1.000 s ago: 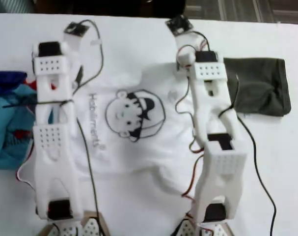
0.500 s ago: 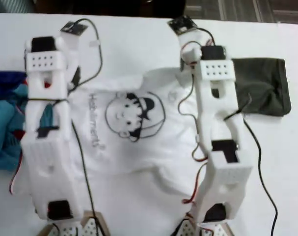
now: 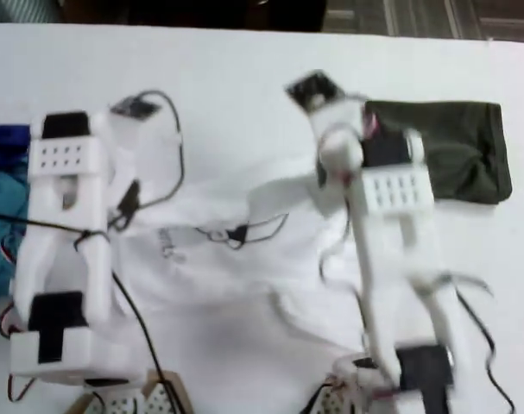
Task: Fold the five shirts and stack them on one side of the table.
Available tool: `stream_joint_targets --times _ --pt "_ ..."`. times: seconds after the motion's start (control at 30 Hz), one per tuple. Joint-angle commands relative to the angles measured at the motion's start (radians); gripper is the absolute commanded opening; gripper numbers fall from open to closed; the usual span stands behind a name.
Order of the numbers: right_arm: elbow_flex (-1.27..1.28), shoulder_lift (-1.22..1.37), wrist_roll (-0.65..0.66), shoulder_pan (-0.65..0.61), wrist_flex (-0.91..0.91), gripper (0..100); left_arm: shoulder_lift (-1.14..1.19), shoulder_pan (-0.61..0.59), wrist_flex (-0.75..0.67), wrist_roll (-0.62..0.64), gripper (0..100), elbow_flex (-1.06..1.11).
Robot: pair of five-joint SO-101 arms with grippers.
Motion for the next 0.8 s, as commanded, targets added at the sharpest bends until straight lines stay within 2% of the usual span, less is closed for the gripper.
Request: stream_joint_targets --times 0.0,0.13,0.27,0.5,0.77 --pt "0.417 -0.334 0.038 0.001 -0.096 1.9 -0.071 0.006 -0.035 -0.025 3 0.122" --pt "0.629 -0.575 0.097 0.027 -0.102 1.9 -0.083 0.006 -0.095 -0.038 3 0.255" --pt "0.692 -0.713 0.143 0.096 -0.085 1.9 -0.083 0.008 -0.121 -0.034 3 0.357" --pt "0.692 -0.733 0.295 0.217 -0.022 1.9 -0.118 0.008 -0.094 -0.029 3 0.386" --pt "0.687 -0.734 0.33 0.223 0.012 1.9 -0.351 0.009 -0.043 -0.035 3 0.418"
